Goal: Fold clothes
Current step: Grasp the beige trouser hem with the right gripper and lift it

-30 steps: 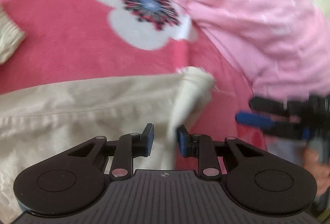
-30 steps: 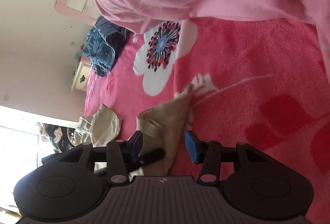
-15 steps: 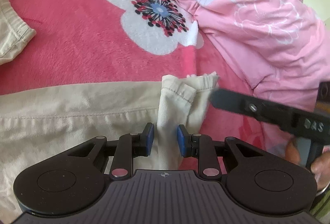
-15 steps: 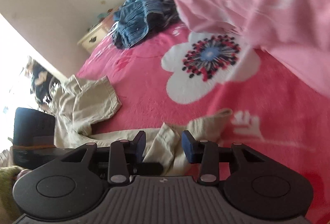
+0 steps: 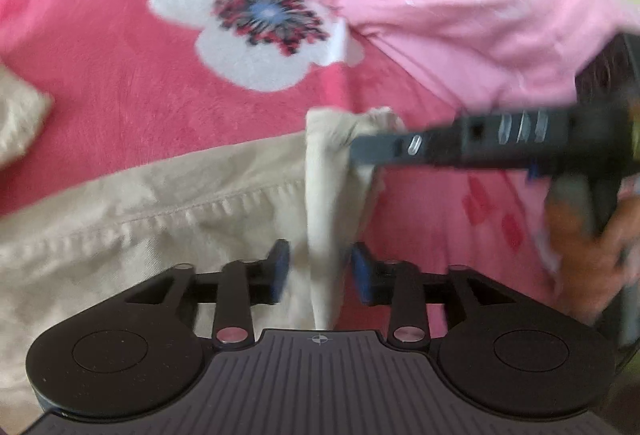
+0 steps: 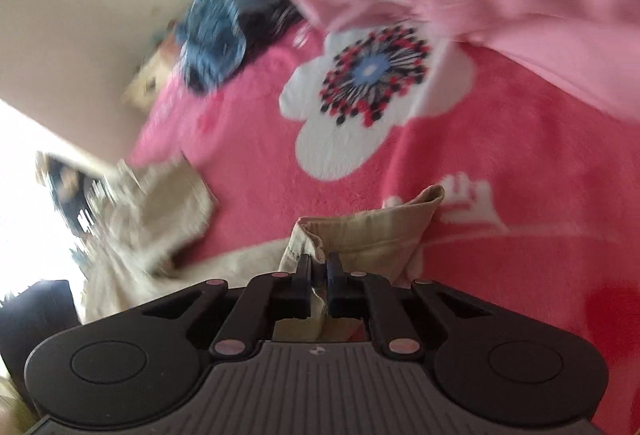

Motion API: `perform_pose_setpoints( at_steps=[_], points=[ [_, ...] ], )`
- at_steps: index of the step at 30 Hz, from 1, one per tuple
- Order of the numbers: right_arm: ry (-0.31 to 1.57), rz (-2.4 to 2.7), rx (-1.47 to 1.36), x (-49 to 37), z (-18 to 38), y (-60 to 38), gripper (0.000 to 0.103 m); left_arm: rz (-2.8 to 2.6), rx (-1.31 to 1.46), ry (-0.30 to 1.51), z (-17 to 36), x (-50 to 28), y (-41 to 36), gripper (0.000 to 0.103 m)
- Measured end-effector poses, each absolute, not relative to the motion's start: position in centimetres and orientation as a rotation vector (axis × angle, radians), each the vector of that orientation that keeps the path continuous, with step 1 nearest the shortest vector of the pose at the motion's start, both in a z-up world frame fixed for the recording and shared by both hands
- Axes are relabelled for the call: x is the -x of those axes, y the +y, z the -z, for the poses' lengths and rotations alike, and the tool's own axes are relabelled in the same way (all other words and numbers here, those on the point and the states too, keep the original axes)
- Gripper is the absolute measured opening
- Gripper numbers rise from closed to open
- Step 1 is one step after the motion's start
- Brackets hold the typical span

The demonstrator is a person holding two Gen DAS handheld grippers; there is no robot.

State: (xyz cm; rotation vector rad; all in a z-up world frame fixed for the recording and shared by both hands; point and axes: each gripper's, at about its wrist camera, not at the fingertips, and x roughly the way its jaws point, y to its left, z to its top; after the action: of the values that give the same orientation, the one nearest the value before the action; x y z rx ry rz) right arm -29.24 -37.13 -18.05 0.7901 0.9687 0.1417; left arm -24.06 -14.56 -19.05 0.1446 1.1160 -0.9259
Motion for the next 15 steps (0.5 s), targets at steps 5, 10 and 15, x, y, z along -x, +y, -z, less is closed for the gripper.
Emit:
perform_pose_setpoints(
  at_steps=[5,10,15],
  points=[
    [0.957,-0.135,-0.94,34.3,14.6,-39.8,0.008,0.942,-0.44,0.935,16.1,29.9,-13.2,0.054],
    [1.048,-0.089,-1.07,38.9,14.3,-41.2,0.008,0.894,-0.413,1.012,15.0,31.7,-9.6,0.058],
    [1.192,-0.007,-1.093,41.2,17.7,-40.8,0.008,0.652,-0.026,1.262,16.4,29.1,-2.9,0.058]
  ],
)
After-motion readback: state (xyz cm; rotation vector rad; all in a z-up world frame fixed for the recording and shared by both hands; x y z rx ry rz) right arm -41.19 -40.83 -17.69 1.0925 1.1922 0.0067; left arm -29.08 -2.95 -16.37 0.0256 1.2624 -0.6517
